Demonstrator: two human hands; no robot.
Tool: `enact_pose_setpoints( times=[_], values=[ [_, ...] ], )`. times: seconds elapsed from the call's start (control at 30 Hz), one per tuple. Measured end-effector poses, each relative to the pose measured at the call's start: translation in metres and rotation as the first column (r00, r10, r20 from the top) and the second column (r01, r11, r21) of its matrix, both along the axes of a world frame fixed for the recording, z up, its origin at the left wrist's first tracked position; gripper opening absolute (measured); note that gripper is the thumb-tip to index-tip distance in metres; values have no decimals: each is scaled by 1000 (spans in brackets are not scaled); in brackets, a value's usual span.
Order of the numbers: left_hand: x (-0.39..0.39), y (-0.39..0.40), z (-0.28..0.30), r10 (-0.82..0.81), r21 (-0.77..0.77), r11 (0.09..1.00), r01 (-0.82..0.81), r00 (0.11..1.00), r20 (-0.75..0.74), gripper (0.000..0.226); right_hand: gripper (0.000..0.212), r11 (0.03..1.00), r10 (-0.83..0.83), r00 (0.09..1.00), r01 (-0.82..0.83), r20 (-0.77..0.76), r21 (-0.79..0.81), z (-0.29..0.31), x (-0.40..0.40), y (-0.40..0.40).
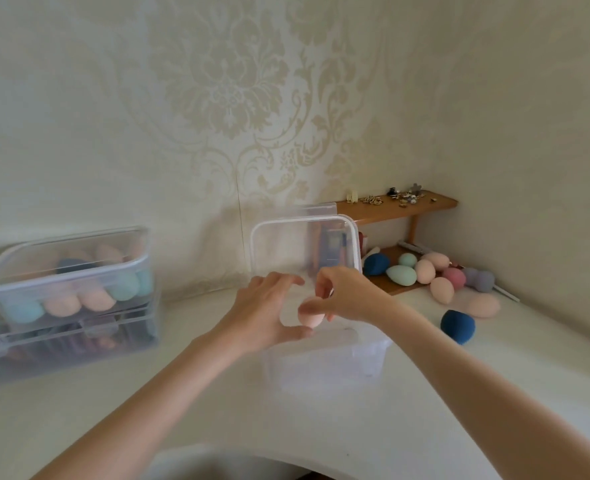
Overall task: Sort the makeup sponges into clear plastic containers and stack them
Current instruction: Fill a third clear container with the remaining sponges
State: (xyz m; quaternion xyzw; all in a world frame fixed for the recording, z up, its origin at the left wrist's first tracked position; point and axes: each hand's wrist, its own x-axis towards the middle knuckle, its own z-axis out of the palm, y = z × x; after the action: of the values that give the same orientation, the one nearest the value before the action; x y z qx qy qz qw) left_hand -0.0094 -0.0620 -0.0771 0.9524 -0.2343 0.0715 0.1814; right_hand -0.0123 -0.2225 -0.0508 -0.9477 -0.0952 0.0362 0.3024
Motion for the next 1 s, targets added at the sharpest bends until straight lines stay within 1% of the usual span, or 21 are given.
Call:
enact_pose_setpoints(
  times=[0.03, 0.1, 0.17, 0.23, 0.3, 0.33, 0.37, 0.4, 0.43, 0.47, 0.5, 0.53, 0.57, 0.6, 0.63, 0.67, 0.77, 0.8, 0.87, 0.93, 1.0],
  values=[
    [0, -1, -3, -2, -32, 999, 2, 1000, -7, 66, 26, 1000, -11, 1000, 11, 16, 10, -2, 2, 4],
    [0, -3, -8, 6, -162, 987, -9, 1000, -17, 50, 25, 1000, -22, 998, 22, 61, -9, -4, 3, 13],
    [1, -6, -9, 6, -249, 968, -16, 999, -42, 38, 32, 998, 8, 997, -3, 80, -62, -3, 1, 19],
    [4, -8, -9, 24, -226, 974, -27, 1000, -14, 27, 35, 999, 34, 998, -32, 52, -38, -2, 1, 18],
    [8, -7, -7, 75, -164, 984, -70, 997, 29, 15, 28, 1000, 17, 998, -17, 61, 13, 7, 2, 7],
    [10, -7, -5, 87, -137, 987, -81, 996, 38, 11, 22, 999, -45, 992, 43, 115, 14, 13, 4, -4],
    [12, -8, -3, 84, -106, 991, -80, 996, 39, 9, 18, 989, -150, 972, 151, 183, 13, 19, 9, -17],
    [13, -8, -2, 76, -71, 995, -73, 996, 36, 9, 18, 962, -270, 932, 268, 243, 43, 24, 15, -31],
    [14, -9, -1, 66, -45, 997, -65, 997, 33, 10, 19, 925, -378, 887, 374, 265, 68, 28, 21, -46],
    [15, -10, 0, 61, -31, 998, -60, 998, 29, 11, 20, 886, -457, 852, 461, 257, 49, 28, 29, -59],
    [17, -10, -1, 61, -25, 998, -60, 998, 27, 12, 20, 862, -480, 848, 503, 224, -59, 26, 34, -66],
    [17, -10, -1, 59, -17, 998, -59, 998, 31, 13, 21, 847, -448, 875, 481, 181, -229, 19, 42, -73],
    [18, -9, -2, 56, -6, 998, -56, 998, 38, 14, 25, 832, -375, 918, 396, 131, -388, 10, 51, -79],
    [19, -9, -2, 49, 7, 999, -49, 998, 41, 14, 29, 812, -298, 950, 303, 93, -499, 1, 58, -81],
    [19, -8, -1, 40, 19, 999, -40, 999, 34, 15, 31, 793, -248, 966, 244, 70, -558, -6, 61, -80],
    [19, -8, 1, 33, 33, 999, -33, 999, 14, 18, 32, 784, -225, 972, 223, 70, -579, -11, 64, -80],
    [17, -7, 7, 0, 109, 994, 5, 999, -48, 28, 38, 732, -227, 966, 254, 126, -632, -20, 70, -81],
    [17, -7, 8, -13, 146, 989, 22, 998, -59, 31, 39, 717, -225, 962, 271, 155, -642, -22, 72, -82],
    [16, -5, 8, -36, 203, 978, 51, 996, -77, 35, 38, 725, -221, 947, 319, 233, -610, -21, 71, -84],
    [16, -4, 8, -44, 223, 973, 62, 995, -85, 31, 33, 754, -264, 890, 431, 372, -496, -15, 66, -87],
    [16, -5, 8, -47, 255, 965, 62, 997, -66, 25, 28, 787, -348, 808, 527, 475, -319, 1, 55, -85]
  ],
)
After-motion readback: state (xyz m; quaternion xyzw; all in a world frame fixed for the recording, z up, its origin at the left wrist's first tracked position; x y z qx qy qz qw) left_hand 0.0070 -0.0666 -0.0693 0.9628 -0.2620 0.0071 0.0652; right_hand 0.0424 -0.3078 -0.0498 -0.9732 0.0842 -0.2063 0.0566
